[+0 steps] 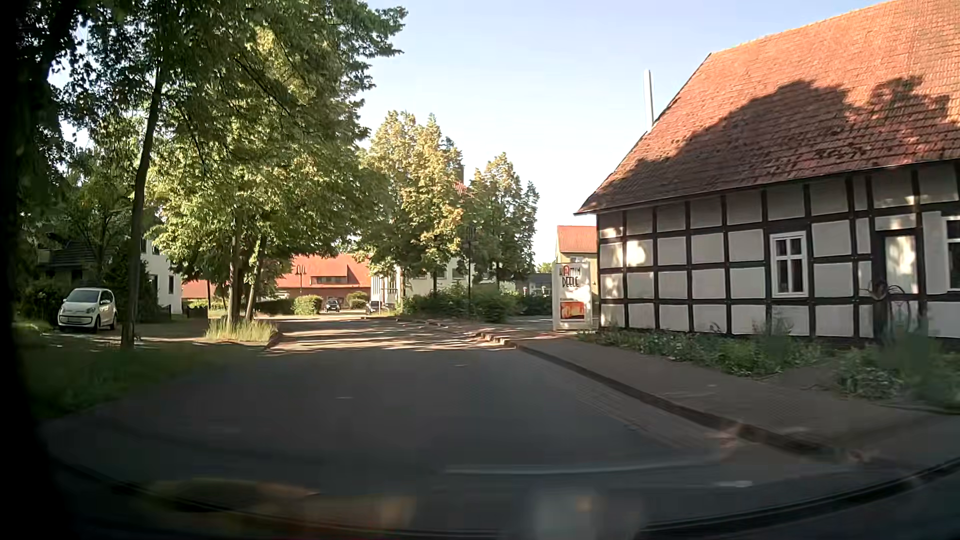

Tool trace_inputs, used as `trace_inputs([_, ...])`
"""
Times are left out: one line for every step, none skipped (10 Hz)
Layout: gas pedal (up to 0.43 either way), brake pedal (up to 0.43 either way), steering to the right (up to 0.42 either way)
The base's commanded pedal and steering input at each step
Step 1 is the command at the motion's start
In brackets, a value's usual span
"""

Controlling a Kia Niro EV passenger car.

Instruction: Follow the waypoints while adhering to traffic rules and regulations

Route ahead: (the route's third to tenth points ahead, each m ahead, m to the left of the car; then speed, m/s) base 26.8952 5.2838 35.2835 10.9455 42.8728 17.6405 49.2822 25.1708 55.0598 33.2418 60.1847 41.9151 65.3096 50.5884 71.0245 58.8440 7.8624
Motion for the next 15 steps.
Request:
trace_inputs([0.197, 0.006, -0.092])
trace_inputs([0.197, 0.006, -0.083])
trace_inputs([0.197, 0.006, -0.072])
trace_inputs([0.209, 0.006, -0.066])
trace_inputs([0.209, 0.006, -0.060])
trace_inputs([0.209, 0.006, -0.058])
trace_inputs([0.220, 0.006, -0.054])
trace_inputs([0.220, 0.006, -0.049])
trace_inputs([0.220, 0.006, -0.049])
trace_inputs([0.220, 0.006, -0.049])
trace_inputs([0.220, 0.006, -0.049])
trace_inputs([0.220, 0.006, -0.049])
trace_inputs([0.220, 0.006, -0.051])
trace_inputs([0.220, 0.006, -0.054])
trace_inputs([0.220, 0.006, -0.058])
